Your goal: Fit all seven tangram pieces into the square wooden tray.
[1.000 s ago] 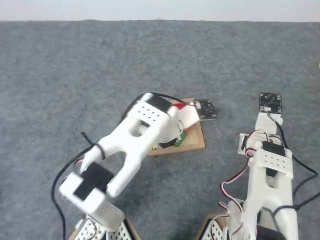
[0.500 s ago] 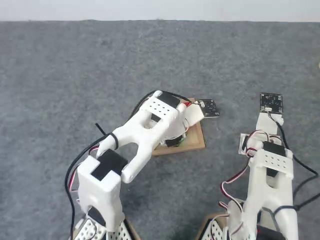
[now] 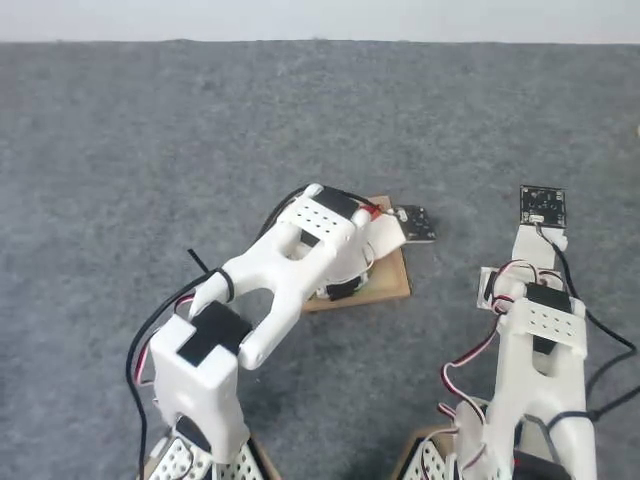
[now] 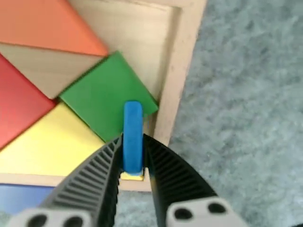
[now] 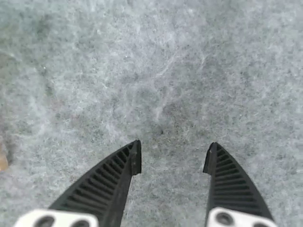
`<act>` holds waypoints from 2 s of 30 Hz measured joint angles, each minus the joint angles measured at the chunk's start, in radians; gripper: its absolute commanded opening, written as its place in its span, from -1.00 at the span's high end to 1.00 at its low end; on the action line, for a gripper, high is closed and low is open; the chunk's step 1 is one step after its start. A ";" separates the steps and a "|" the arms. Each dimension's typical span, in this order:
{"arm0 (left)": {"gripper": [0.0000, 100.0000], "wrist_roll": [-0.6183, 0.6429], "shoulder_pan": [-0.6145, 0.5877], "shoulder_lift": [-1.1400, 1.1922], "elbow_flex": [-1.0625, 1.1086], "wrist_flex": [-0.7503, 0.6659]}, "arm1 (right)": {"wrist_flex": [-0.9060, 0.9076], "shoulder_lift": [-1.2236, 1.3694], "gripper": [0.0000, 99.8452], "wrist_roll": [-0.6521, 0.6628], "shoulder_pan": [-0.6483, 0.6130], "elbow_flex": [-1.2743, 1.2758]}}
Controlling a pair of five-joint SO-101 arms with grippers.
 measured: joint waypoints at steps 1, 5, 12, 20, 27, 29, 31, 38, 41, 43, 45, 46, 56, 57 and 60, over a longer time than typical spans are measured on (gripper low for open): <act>0.98 0.000 0.000 -0.005 0.011 0.000 | 0.000 0.000 0.53 0.000 0.000 0.000; 0.98 -0.008 -0.003 -0.023 0.046 -0.003 | 0.000 0.000 0.53 0.000 0.000 0.000; 0.98 -0.008 -0.003 -0.043 0.092 -0.051 | 0.000 0.000 0.53 0.000 0.000 0.000; 0.98 -0.014 0.025 -0.043 0.094 -0.055 | 0.000 0.000 0.53 0.000 0.000 0.000; 0.98 -0.037 0.057 -0.043 0.094 -0.055 | 0.000 0.000 0.53 0.000 0.000 0.000; 0.98 -0.037 0.057 -0.043 0.094 -0.055 | 0.000 0.000 0.53 0.000 0.000 0.000; 0.98 -0.055 0.057 -0.043 0.095 -0.055 | 0.000 0.000 0.53 0.000 0.000 0.000; 0.98 -0.103 0.058 -0.121 0.183 -0.064 | 0.000 0.000 0.53 0.000 0.000 0.000; 0.98 -0.114 0.063 -0.195 0.245 -0.055 | 0.000 0.000 0.53 0.000 0.000 0.000; 0.98 -0.120 0.064 -0.235 0.281 -0.060 | 0.000 0.000 0.53 0.000 0.000 0.000; 0.98 -0.123 0.064 -0.253 0.290 -0.068 | 0.000 0.000 0.53 0.000 0.000 0.000; 0.98 -0.123 0.064 -0.256 0.295 -0.075 | 0.000 0.000 0.53 0.000 0.000 0.000; 0.86 -0.124 0.069 -0.259 0.301 -0.075 | 0.000 0.000 0.53 0.000 0.000 0.000; 0.85 -0.124 0.069 -0.259 0.301 -0.075 | 0.000 0.000 0.53 0.000 0.000 0.000; 0.85 -0.124 0.061 -0.259 0.301 -0.106 | 0.000 0.000 0.53 0.000 0.000 0.000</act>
